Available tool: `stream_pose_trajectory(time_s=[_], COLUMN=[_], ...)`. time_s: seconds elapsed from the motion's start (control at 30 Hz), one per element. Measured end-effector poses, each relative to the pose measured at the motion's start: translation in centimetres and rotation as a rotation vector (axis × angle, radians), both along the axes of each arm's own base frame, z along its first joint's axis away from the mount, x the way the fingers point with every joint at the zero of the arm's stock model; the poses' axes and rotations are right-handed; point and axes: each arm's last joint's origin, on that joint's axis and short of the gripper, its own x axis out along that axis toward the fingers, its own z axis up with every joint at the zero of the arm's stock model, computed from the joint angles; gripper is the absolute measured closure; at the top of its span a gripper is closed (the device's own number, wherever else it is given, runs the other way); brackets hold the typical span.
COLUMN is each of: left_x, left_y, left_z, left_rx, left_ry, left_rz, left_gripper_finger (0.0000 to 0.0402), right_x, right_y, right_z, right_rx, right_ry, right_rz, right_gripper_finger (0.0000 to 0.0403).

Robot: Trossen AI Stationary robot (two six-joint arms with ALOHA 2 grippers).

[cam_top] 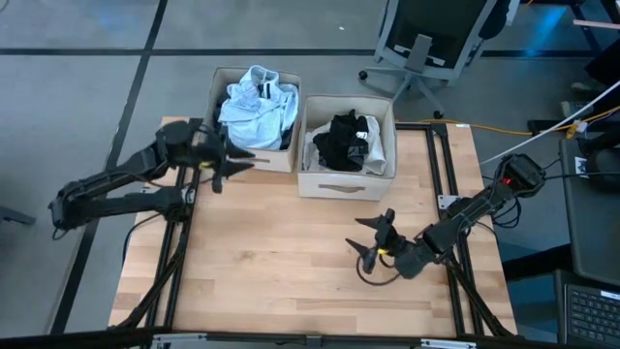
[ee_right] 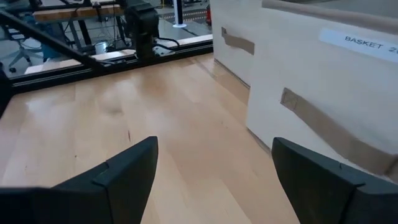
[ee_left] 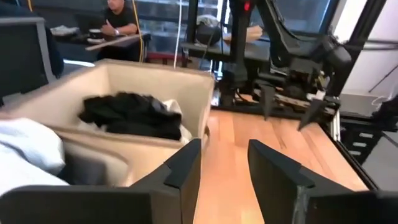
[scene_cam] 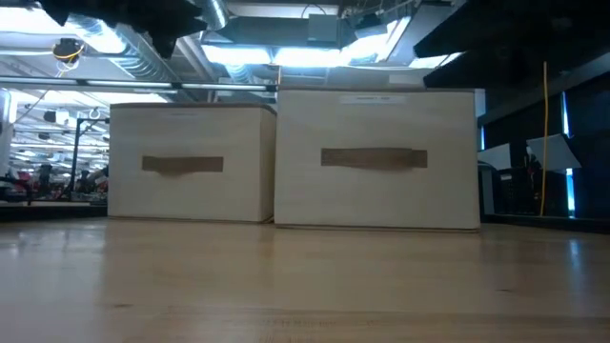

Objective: Sort clothes
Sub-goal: Return to Home Position

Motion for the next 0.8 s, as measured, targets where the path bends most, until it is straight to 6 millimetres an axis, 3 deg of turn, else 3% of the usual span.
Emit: stream_pose_trajectory(time_s=[0.37, 0.63, 0.8], left_x=[1.3, 1.2, 0.7], left_y=[-3.6, -5.8, -6.7], left_z=[-4.2, -6.4, -7.8], left_rx=[-0.029, -0.050, -0.059], left_ry=[0.017, 0.036, 0.006], left_rz=[-0.102, -0.135, -0.149], left_gripper_finger=[0.0316, 0.0345, 0.0363], right_x=[2.2, -0.2, -2.0], right_y=[-4.1, -6.6, -7.4], right_z=[1.8, 5.0, 5.7], right_rx=[0.044, 0.001, -0.009], right_ry=[0.061, 0.068, 0.045], right_rz=[0.236, 0.260, 0.264], right_gripper_finger=[0.0087, 0.0087, 0.0087])
